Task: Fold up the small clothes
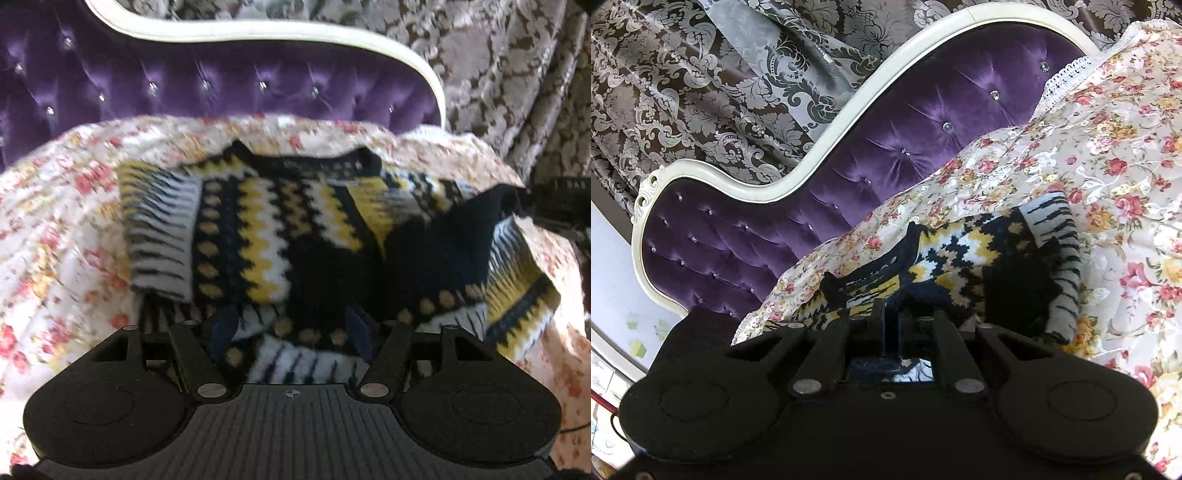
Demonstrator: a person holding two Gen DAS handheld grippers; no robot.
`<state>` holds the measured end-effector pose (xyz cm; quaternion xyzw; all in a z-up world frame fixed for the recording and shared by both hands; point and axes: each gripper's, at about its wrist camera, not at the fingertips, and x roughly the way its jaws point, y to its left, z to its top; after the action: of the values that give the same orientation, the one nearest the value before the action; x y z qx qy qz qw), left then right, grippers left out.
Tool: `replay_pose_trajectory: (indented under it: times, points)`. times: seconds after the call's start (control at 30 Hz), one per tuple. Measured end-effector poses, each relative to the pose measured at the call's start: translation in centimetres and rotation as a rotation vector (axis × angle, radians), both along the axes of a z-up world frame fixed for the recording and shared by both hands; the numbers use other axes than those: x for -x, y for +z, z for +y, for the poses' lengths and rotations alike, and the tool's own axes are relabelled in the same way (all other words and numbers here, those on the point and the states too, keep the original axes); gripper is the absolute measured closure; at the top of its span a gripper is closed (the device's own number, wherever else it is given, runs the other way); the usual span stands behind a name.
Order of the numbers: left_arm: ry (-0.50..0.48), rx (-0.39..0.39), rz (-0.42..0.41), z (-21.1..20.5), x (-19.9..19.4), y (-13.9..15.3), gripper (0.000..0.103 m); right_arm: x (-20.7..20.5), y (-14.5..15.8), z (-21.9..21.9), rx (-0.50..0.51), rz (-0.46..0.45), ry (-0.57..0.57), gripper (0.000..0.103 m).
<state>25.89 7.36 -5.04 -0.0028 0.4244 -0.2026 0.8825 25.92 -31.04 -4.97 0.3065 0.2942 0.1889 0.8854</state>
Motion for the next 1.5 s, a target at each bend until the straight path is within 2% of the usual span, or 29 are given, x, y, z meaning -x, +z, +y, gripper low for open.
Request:
replay_pose_trajectory:
  times: [0.1,0.13,0.17,0.2,0.23,0.3,0.47,0.57,0.73,0.83,1.0,1.1,1.23,1.27,1.33,1.37,1.4,1.5]
  points:
    - [-0.016,0.015,0.037,-0.2,-0.3,-0.3,0.041,0.0,0.0,0.0,0.002,0.0,0.002,0.089]
    - [-0.011,0.016,0.032,-0.3,-0.3,-0.3,0.048,0.0,0.0,0.0,0.001,0.0,0.001,0.089]
    - [-0.015,0.025,0.031,-0.3,-0.3,-0.2,0.074,0.0,0.0,0.0,-0.001,-0.001,0.001,0.089]
    - [-0.013,0.029,0.029,-0.3,-0.2,-0.3,0.089,0.1,0.0,0.0,-0.003,-0.001,0.002,0.089]
    - [-0.005,0.029,0.02,-0.2,0.0,-0.3,0.096,0.2,0.1,0.0,-0.003,-0.003,0.002,0.089]
    - [0.009,0.025,-0.024,-0.6,0.5,0.1,0.096,0.6,0.3,-0.1,-0.002,-0.01,0.003,0.089]
    - [0.043,-0.023,-0.317,-0.8,4.3,3.7,0.096,1.8,1.8,-0.4,0.0,-0.056,0.008,0.089]
    - [0.067,-0.012,-0.415,-0.5,3.8,6.4,0.096,1.3,3.2,-0.4,-0.007,-0.092,0.003,0.089]
    - [0.169,0.035,-0.458,0.3,-0.8,8.4,0.096,-1.7,4.3,-0.1,0.013,-0.114,-0.018,0.089]
    - [0.229,0.038,-0.417,0.6,-4.2,7.6,0.096,-4.1,4.1,0.2,0.03,-0.103,-0.025,0.089]
    - [0.313,0.055,-0.309,1.5,-8.0,4.5,0.096,-8.1,2.4,1.6,0.104,-0.053,-0.014,0.089]
    - [0.331,0.049,-0.261,1.8,-9.2,2.8,0.095,-9.7,0.9,2.0,0.135,-0.013,-0.025,0.088]
    - [0.366,0.043,-0.219,2.4,-10.2,1.3,0.088,-10.7,-0.9,1.8,0.133,0.038,-0.058,0.086]
    - [0.381,0.038,-0.208,2.6,-10.4,1.0,0.074,-10.8,-1.3,1.6,0.128,0.047,-0.068,0.085]
    - [0.406,0.034,-0.195,3.2,-10.7,0.6,0.056,-10.9,-2.0,1.3,0.118,0.066,-0.074,0.082]
    - [0.416,0.033,-0.192,3.4,-10.7,0.5,0.051,-10.9,-2.3,1.2,0.117,0.075,-0.08,0.074]
    - [0.425,0.03,-0.189,3.7,-10.7,0.5,0.05,-10.8,-2.5,1.0,0.123,0.08,-0.091,0.058]
    - [0.439,0.037,-0.202,4.3,-9.8,1.0,0.038,-10.2,-2.3,0.4,0.152,0.055,-0.123,0.027]
